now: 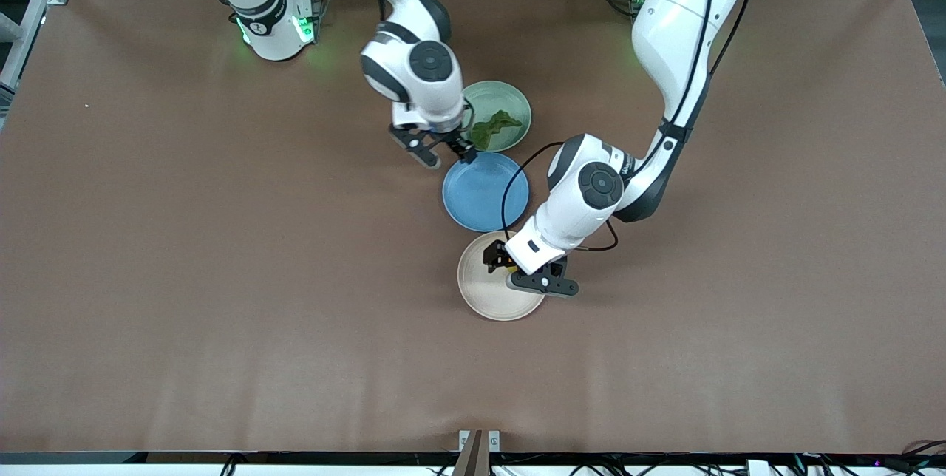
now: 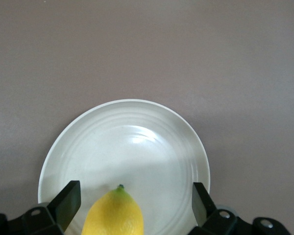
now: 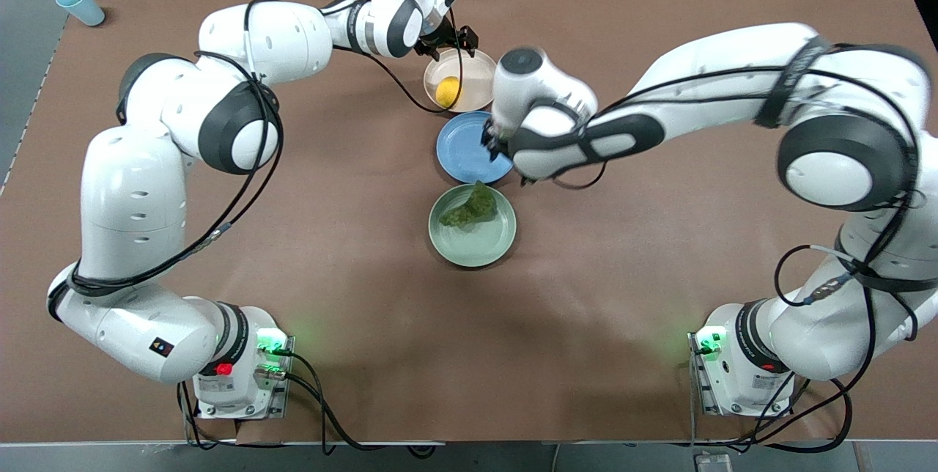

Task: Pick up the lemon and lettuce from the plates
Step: 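Grasp the lemon with the left gripper while the right gripper grasps the lettuce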

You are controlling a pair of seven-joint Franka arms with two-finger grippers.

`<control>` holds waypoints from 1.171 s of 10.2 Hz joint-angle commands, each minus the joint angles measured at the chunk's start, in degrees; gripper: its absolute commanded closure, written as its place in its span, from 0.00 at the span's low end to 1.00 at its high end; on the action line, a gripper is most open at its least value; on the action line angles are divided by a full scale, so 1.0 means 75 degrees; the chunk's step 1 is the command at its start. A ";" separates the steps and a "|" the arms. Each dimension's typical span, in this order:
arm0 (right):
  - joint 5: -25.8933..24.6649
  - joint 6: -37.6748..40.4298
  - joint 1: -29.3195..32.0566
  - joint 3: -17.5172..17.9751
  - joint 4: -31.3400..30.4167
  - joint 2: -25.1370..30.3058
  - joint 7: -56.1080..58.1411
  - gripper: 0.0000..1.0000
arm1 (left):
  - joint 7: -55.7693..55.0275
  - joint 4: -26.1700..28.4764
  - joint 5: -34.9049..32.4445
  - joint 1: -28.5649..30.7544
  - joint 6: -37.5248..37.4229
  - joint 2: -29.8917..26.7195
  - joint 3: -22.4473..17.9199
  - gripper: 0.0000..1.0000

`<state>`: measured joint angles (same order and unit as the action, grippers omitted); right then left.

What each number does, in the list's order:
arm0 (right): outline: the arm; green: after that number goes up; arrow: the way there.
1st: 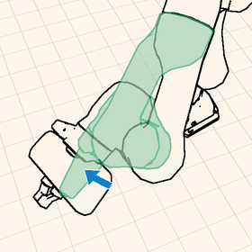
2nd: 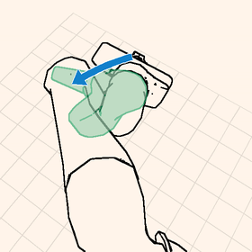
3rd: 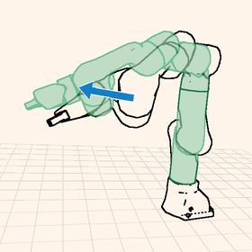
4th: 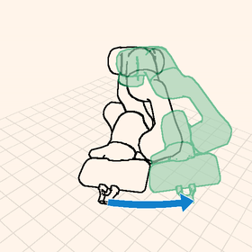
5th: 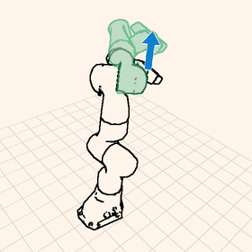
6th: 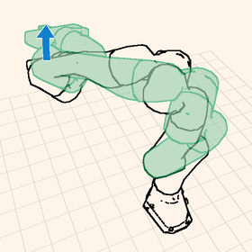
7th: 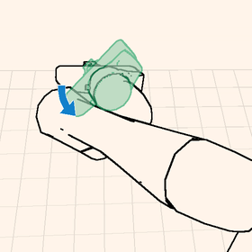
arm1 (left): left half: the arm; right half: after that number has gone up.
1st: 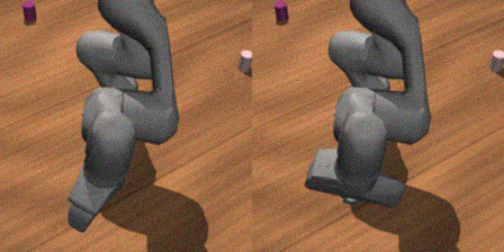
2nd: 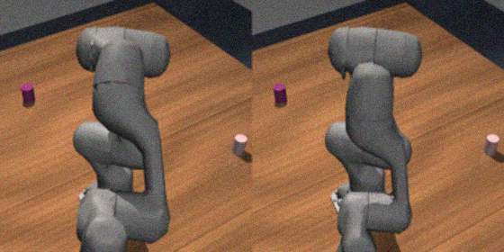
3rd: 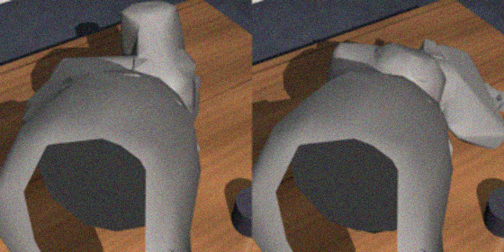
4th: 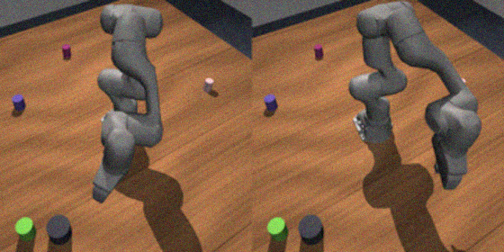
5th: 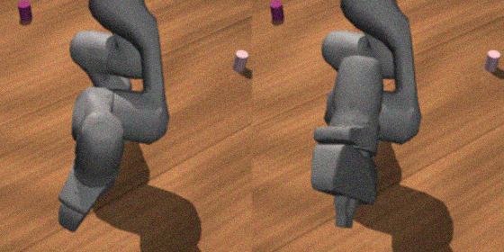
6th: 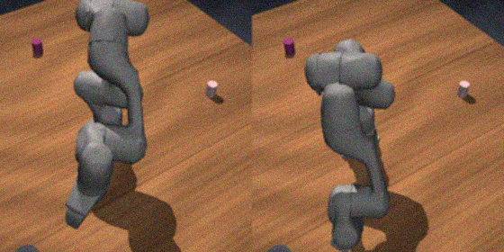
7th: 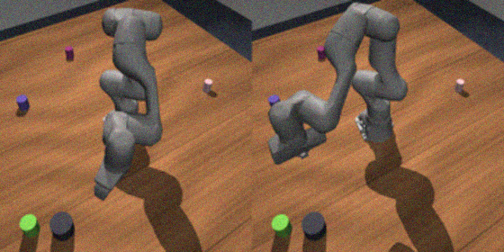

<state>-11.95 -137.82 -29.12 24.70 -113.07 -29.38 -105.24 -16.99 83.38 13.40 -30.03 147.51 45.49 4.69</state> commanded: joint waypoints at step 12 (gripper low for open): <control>-0.1007 0.0025 -0.0582 0.0761 0.1085 -0.1203 -0.1661 1.00 | -0.0020 0.0004 -0.0697 -0.0356 -0.0119 0.0719 -0.0122 0.00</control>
<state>-17.81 -138.41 -34.23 29.46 -105.50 -38.08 -116.61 -16.73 83.12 9.54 -32.15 148.18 51.36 4.55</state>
